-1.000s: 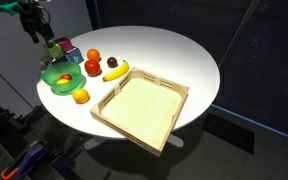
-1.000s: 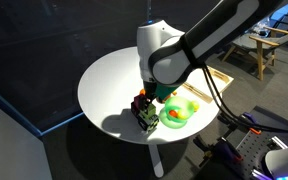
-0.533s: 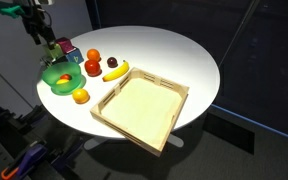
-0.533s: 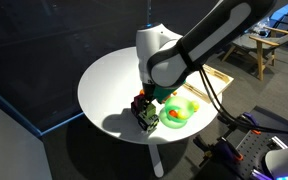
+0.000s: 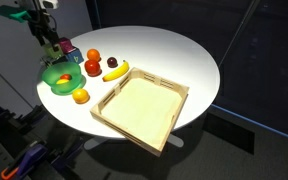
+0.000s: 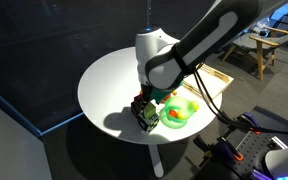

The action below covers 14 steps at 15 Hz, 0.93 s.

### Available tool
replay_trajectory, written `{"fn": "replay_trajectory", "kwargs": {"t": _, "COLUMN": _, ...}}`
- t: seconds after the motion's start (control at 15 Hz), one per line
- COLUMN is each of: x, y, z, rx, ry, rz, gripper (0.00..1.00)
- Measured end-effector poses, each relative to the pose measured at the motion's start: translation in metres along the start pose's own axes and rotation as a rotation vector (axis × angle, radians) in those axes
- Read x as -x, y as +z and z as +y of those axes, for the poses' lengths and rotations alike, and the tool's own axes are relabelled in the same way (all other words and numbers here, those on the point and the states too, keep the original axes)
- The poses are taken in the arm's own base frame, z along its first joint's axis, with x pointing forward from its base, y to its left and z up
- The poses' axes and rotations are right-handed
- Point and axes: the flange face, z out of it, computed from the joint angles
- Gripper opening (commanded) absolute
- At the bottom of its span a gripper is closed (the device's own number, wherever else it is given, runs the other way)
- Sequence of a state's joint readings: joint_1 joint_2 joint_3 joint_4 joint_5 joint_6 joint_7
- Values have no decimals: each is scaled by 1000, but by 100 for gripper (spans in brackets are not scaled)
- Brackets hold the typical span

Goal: Put the smaller yellow plastic fruit in the bowl and then put the yellow block in the crate

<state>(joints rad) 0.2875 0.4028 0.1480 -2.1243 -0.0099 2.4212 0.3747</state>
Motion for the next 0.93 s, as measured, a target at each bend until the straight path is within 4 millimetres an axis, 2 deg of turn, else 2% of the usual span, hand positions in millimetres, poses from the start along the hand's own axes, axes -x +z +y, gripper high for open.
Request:
{"fn": "replay_trajectory", "kwargs": {"t": 0.33, "x": -4, "y": 5, "z": -2, "rx": -1, "ry": -2, "rz": -1, "gripper": 33}}
{"fn": "replay_trajectory", "kwargs": {"t": 0.53, "x": -6, "y": 4, "z": -3, "rx": -2, "ry": -21, "rz": 3, "gripper": 28}}
{"fn": "replay_trajectory", "kwargs": {"t": 0.93, "x": -9, "y": -9, "z": -4, "rx": -4, "ry": -71, "rz": 15, "gripper": 28}}
